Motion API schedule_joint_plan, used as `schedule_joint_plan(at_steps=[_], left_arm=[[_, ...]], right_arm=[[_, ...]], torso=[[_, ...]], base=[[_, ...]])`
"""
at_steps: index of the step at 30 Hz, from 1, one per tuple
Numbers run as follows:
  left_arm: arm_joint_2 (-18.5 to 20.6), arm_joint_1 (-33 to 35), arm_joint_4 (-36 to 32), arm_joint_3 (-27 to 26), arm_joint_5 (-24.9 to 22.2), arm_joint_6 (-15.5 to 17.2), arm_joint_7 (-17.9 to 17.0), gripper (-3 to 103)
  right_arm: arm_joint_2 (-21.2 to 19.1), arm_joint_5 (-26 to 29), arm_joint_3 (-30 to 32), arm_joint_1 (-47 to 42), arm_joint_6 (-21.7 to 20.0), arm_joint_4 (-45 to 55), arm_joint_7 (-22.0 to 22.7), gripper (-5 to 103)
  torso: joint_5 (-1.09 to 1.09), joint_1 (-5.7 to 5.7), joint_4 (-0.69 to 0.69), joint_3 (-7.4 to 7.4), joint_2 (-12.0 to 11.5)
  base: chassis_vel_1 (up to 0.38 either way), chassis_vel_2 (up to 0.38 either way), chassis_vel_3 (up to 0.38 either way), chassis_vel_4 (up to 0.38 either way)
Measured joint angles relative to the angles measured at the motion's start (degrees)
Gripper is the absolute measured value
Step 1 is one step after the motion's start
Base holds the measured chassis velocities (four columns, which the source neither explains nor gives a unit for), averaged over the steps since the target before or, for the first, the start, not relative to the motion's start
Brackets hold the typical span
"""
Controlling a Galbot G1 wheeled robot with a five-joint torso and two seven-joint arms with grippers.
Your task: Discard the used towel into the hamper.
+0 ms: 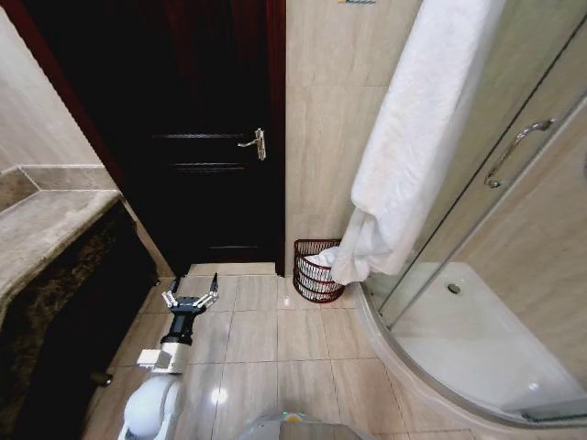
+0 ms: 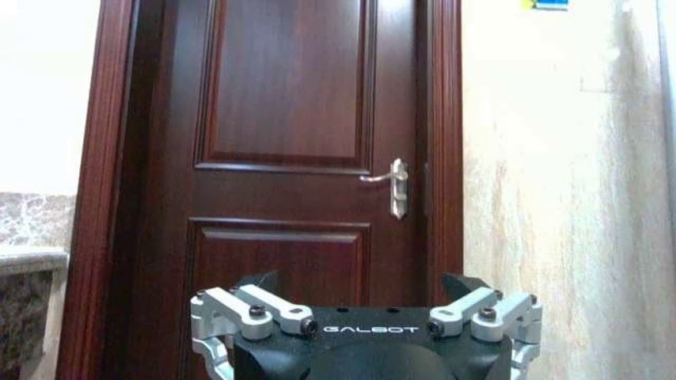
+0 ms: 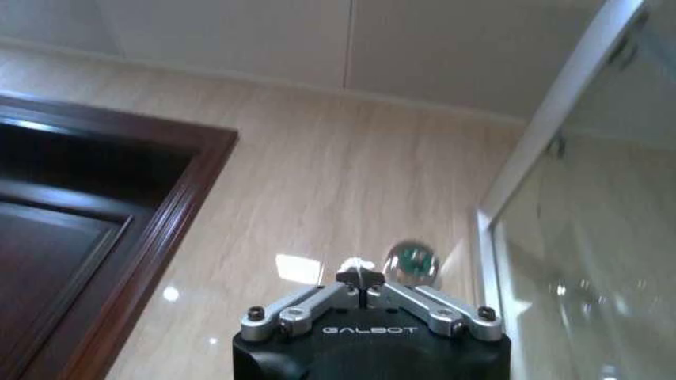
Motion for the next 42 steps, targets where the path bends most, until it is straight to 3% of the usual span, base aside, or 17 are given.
schedule_joint_plan(at_steps=[9,29,42], left_arm=[[0.3,-0.7,0.0,0.1,0.8,2.7,0.0,100],[0.2,-1.1,0.1,-0.1,1.1,2.5,0.8,100],[0.3,-1.1,-0.5,0.2,1.4,2.7,1.0,100]], right_arm=[[-0.8,0.5,0.0,-2.0,-1.0,2.7,0.6,0],[2.2,0.5,-0.7,-1.3,-0.9,-1.8,-0.2,0],[0.4,2.3,-1.3,-3.8,-2.1,2.2,0.7,0]], torso=[[-0.05,0.18,0.0,0.2,0.4],[-0.03,2.73,0.0,3.26,6.0],[-0.03,4.52,-0.01,5.51,10.0]], base=[[0.0,0.0,0.0,0.0],[0.0,0.0,0.0,0.0],[0.0,0.0,0.0,0.0]])
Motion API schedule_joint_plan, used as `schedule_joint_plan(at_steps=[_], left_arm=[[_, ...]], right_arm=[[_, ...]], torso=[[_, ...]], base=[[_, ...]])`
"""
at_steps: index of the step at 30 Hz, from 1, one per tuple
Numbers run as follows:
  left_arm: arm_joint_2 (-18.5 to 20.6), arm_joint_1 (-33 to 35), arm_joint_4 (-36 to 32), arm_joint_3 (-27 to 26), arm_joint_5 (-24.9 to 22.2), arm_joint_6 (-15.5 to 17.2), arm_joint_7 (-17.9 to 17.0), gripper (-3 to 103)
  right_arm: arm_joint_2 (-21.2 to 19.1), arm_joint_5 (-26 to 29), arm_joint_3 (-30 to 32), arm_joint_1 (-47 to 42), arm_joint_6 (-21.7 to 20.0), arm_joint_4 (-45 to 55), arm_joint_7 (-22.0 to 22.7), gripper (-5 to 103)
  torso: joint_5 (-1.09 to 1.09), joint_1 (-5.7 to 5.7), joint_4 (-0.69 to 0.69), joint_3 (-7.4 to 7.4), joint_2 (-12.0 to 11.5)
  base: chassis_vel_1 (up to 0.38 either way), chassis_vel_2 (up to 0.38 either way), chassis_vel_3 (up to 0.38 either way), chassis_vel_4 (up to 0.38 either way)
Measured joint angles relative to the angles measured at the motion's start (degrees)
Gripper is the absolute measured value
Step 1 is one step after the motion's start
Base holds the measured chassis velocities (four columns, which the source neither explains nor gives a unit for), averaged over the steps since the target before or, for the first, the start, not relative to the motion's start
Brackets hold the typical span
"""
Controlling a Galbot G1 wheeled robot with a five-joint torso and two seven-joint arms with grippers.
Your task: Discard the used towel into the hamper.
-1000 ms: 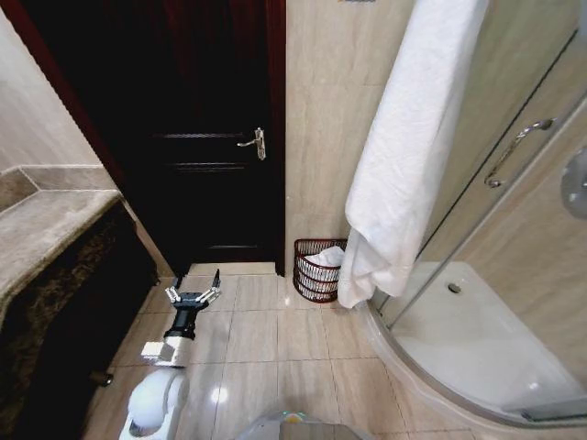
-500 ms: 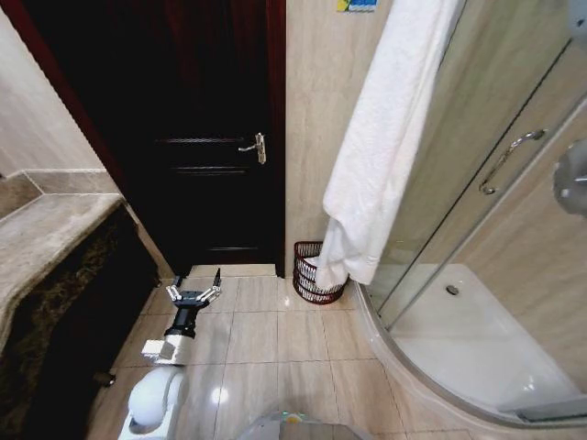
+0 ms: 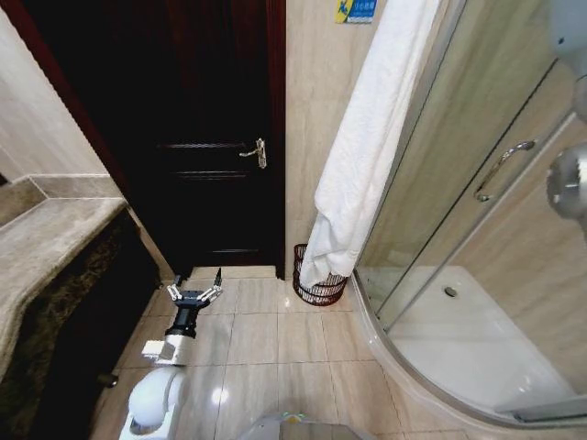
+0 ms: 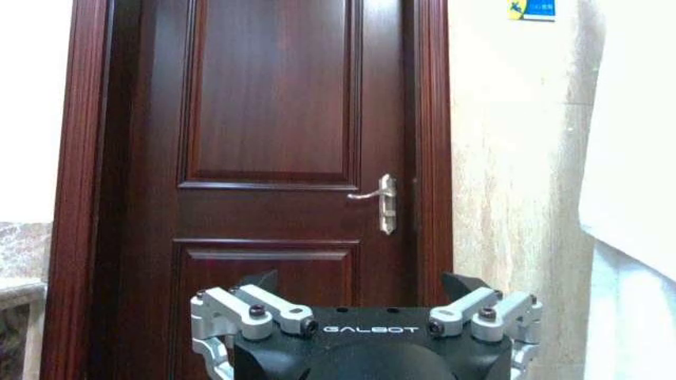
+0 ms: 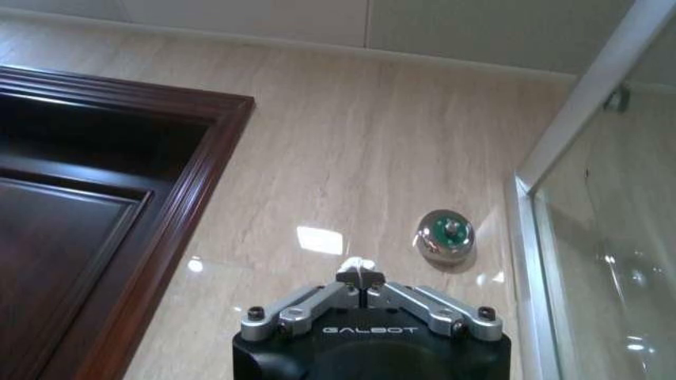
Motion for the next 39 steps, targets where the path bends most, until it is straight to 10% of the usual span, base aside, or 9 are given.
schedule_joint_plan(at_steps=[19,39], left_arm=[[-0.1,-0.2,1.0,-0.1,-1.0,-1.1,2.2,100],[0.5,-0.4,0.9,-0.1,-1.8,-2.4,4.9,100]], right_arm=[[0.9,-0.1,0.0,1.4,-2.2,-0.3,0.7,0],[0.9,-0.3,0.4,0.7,-2.8,0.2,0.8,0]], torso=[[-0.01,2.51,0.0,3.0,5.5],[-0.01,2.67,0.0,3.21,5.9]], base=[[0.0,0.0,0.0,0.0],[0.0,0.0,0.0,0.0]])
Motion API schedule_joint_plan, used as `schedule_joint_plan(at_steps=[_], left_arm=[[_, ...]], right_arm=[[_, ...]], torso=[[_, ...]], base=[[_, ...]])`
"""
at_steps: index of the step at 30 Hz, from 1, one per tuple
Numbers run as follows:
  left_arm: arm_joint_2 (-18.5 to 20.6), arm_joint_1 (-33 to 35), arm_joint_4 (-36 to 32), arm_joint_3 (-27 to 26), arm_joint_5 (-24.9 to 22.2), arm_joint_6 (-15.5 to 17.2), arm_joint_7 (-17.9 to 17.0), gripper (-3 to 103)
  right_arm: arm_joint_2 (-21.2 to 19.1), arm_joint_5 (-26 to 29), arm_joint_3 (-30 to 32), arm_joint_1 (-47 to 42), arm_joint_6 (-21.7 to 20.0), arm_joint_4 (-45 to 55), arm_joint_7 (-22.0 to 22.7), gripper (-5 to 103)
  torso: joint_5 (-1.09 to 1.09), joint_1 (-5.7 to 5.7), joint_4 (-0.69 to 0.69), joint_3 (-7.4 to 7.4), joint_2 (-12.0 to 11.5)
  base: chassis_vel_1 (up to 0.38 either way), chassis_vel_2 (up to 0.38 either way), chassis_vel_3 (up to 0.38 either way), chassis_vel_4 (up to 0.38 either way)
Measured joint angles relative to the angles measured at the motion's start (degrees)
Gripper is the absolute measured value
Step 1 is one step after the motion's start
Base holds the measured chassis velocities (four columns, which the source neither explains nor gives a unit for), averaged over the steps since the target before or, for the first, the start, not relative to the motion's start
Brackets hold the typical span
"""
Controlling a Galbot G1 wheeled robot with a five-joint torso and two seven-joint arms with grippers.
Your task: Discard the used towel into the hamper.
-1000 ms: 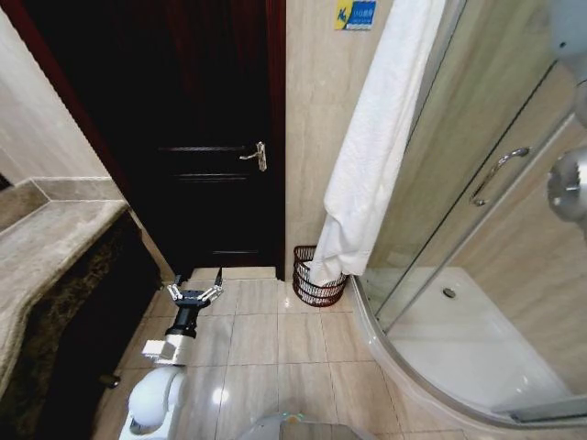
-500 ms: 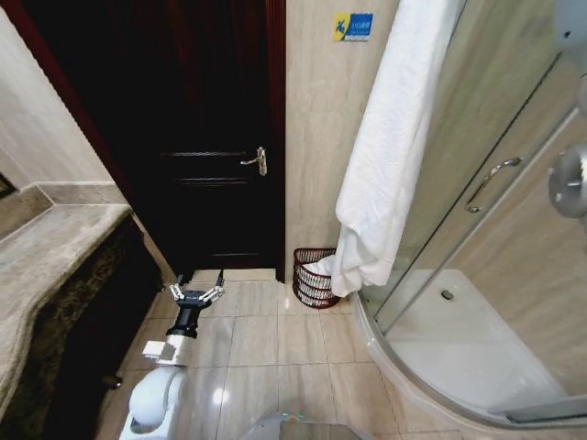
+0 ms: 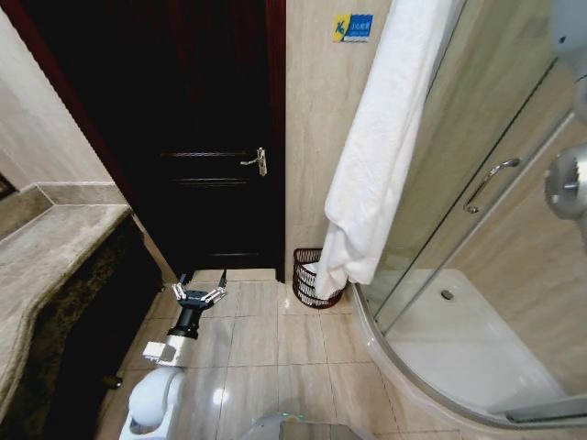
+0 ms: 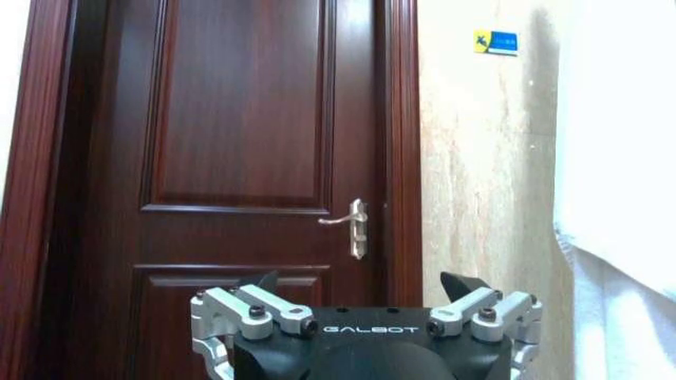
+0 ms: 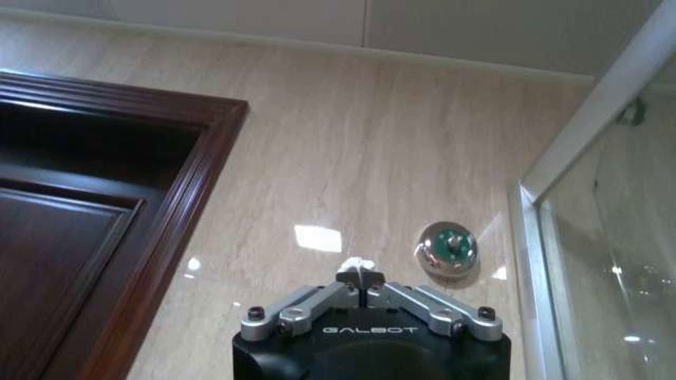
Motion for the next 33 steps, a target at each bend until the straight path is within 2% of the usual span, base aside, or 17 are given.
schedule_joint_plan(at_steps=[16,33], left_arm=[[-0.4,0.2,0.0,-0.3,-0.1,-0.6,0.5,100],[-0.8,0.4,-0.5,-0.2,0.0,-0.8,0.8,100]], right_arm=[[1.1,-0.3,-0.2,0.0,0.2,-0.7,-0.4,0],[1.1,-0.1,-0.3,1.0,0.3,-1.3,-0.7,0]], torso=[[0.01,-0.12,0.0,-0.14,-0.2],[0.02,-0.17,0.0,-0.21,-0.4]], base=[[-0.014,0.019,0.019,-0.016],[-0.083,0.075,0.078,-0.078]])
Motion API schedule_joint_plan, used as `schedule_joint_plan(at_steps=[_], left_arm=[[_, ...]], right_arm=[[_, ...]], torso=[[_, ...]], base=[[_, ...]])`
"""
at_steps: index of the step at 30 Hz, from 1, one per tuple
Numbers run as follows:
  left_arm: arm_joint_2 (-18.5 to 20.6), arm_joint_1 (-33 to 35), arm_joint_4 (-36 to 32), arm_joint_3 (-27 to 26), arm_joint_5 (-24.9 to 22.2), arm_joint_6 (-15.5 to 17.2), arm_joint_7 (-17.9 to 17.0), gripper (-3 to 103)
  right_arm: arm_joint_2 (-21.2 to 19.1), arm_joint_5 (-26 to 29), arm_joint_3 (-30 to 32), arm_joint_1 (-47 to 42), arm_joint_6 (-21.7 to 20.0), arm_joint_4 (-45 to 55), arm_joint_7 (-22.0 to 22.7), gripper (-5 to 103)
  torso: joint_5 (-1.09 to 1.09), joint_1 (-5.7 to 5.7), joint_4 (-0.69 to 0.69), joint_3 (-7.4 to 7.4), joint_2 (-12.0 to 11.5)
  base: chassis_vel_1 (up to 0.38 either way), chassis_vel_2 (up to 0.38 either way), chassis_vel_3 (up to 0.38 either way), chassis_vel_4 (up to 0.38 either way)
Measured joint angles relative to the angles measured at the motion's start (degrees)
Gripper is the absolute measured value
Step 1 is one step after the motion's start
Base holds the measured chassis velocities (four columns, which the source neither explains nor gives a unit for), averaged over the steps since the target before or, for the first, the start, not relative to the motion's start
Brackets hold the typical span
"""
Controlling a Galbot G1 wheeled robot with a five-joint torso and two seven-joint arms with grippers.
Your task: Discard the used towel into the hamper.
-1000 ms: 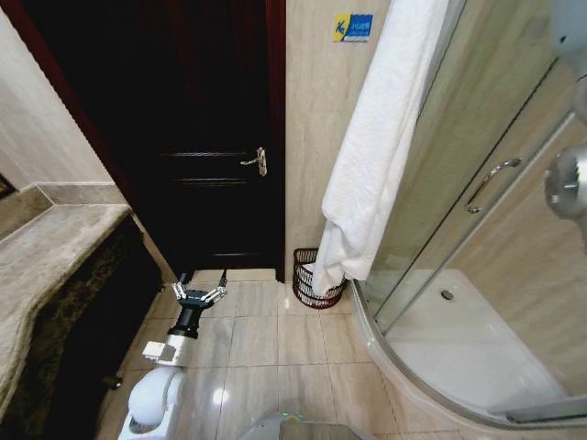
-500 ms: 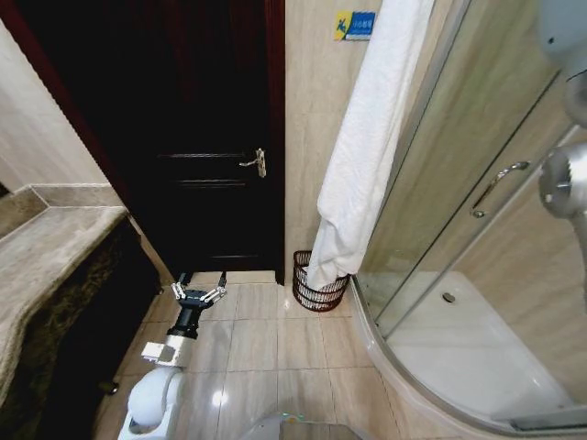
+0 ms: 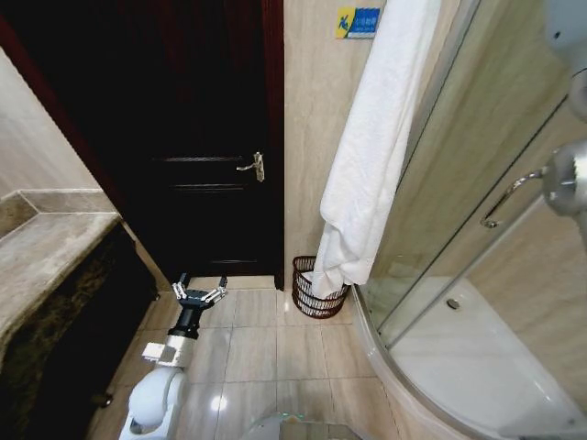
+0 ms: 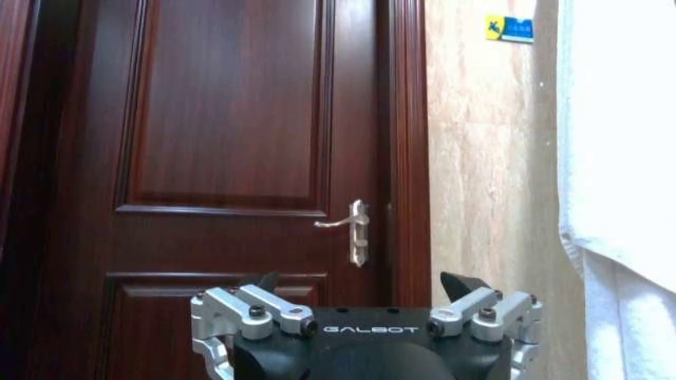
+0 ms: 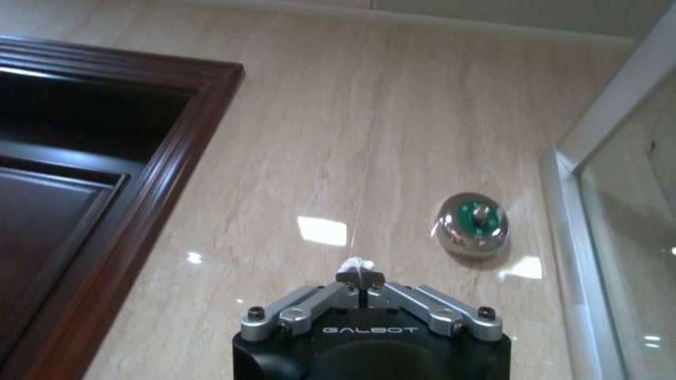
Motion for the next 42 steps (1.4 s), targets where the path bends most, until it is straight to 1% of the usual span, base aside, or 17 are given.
schedule_joint_plan(at_steps=[11,18,23,26,29,30,32,36,38,40,42], left_arm=[[-0.8,0.5,0.0,-0.1,0.0,-0.7,0.6,100],[-0.7,0.6,-0.3,-0.1,0.0,-0.7,0.6,100],[-0.8,0.5,-0.3,0.1,0.1,-0.7,0.6,100],[-0.9,0.5,-0.3,0.1,0.1,-0.7,0.6,100],[-1.0,0.4,-0.2,0.1,0.1,-0.7,0.6,100],[-1.0,0.4,-0.2,0.1,0.1,-0.7,0.6,100],[-1.0,0.2,0.0,0.1,0.1,-0.6,0.6,100],[-1.1,0.1,0.3,0.3,0.2,-0.6,0.6,100],[-1.3,0.0,0.3,0.4,0.3,-0.5,0.5,100],[-1.4,0.0,0.3,0.4,0.3,-0.5,0.5,100],[-1.4,-0.1,0.4,0.2,0.3,-0.4,0.4,100]], right_arm=[[0.9,0.4,-0.2,0.9,-0.3,-0.3,0.3,0],[1.4,0.4,-0.1,1.3,-0.4,-1.2,0.5,0],[2.3,0.1,0.6,1.3,-0.2,-2.2,0.6,0],[1.4,0.1,0.5,-1.0,-0.2,-0.4,1.1,0],[-0.3,0.4,0.1,-5.6,-0.7,3.0,2.5,0],[-0.3,0.4,0.1,-5.6,-0.7,3.0,2.5,0],[-1.5,1.0,-0.2,-9.7,-1.3,6.3,3.6,0],[-2.4,1.8,-0.4,-13.2,-1.6,9.3,4.7,0],[-3.4,2.5,-0.2,-17.5,-2.2,13.2,5.9,0],[-3.6,2.7,-0.2,-18.4,-2.3,14.1,6.1,0],[-4.7,3.3,0.1,-22.9,-2.7,18.3,7.2,0]], torso=[[-0.03,-0.01,0.0,-0.02,0.0],[0.0,-0.03,-0.01,-0.03,-0.1],[-0.04,-0.06,0.0,-0.05,-0.1],[-0.04,-0.06,0.0,-0.05,-0.1],[0.0,-0.03,-0.01,-0.04,-0.1],[0.0,-0.03,-0.01,-0.04,-0.1],[0.01,-0.02,-0.01,-0.03,-0.1],[-0.01,-0.02,0.0,-0.03,-0.1],[-0.01,-0.03,0.0,-0.04,-0.1],[0.0,-0.03,0.0,-0.03,-0.1],[-0.02,-0.03,0.0,-0.04,-0.1]], base=[[-0.059,0.088,0.073,-0.077],[0.0,0.0,0.0,0.0],[0.0,0.0,0.0,0.0],[0.0,0.0,0.0,0.0],[0.0,0.0,0.0,0.0],[0.0,0.0,0.0,0.0],[0.0,0.0,0.0,0.0],[0.0,0.0,0.0,0.0],[0.0,0.0,0.0,0.0],[0.0,0.0,0.0,0.0],[0.0,0.0,0.0,0.0]])
